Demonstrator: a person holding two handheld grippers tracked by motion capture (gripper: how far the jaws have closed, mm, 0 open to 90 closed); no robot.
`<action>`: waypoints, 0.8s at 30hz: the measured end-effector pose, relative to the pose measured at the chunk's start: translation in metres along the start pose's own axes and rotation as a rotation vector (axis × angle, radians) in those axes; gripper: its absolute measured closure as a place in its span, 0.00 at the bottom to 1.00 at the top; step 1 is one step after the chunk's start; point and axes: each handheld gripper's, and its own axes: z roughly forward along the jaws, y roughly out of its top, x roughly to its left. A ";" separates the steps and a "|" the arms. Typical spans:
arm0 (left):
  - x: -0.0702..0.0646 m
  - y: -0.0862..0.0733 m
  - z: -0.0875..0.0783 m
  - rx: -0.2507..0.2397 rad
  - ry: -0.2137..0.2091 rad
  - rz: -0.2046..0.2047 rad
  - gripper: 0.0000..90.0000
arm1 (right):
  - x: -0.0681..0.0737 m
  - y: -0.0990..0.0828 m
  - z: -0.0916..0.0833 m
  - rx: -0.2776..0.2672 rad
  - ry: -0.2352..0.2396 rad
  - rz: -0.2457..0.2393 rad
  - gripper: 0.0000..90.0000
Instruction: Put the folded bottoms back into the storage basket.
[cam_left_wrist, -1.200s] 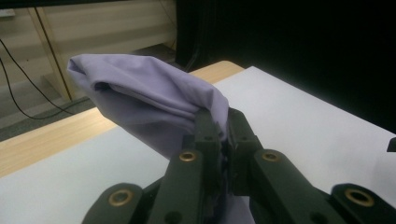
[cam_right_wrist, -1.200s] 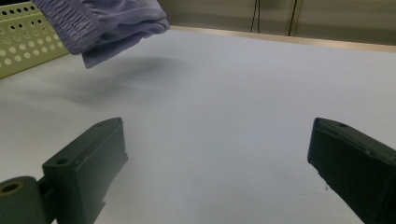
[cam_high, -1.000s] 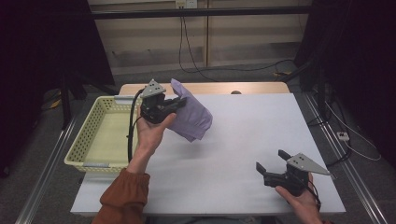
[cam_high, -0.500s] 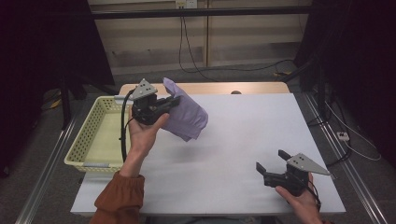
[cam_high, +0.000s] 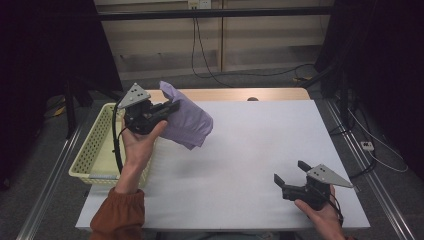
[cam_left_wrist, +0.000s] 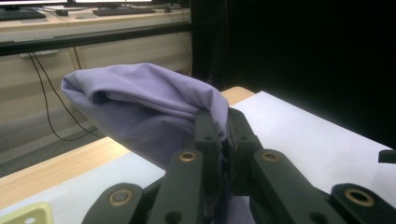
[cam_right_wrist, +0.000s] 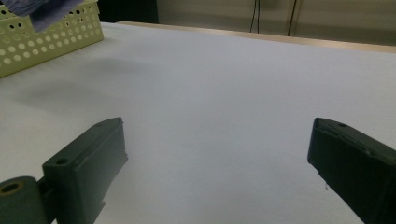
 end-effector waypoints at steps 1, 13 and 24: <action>0.001 0.001 -0.002 -0.005 0.003 -0.003 0.95 | 0.000 0.000 0.000 0.000 0.001 0.000 0.05; 0.014 0.006 -0.032 -0.048 0.051 -0.006 0.95 | 0.000 0.000 0.000 0.000 0.000 0.001 0.05; 0.025 0.000 -0.054 -0.051 0.090 -0.016 0.95 | 0.001 0.000 0.000 0.001 0.000 0.000 0.05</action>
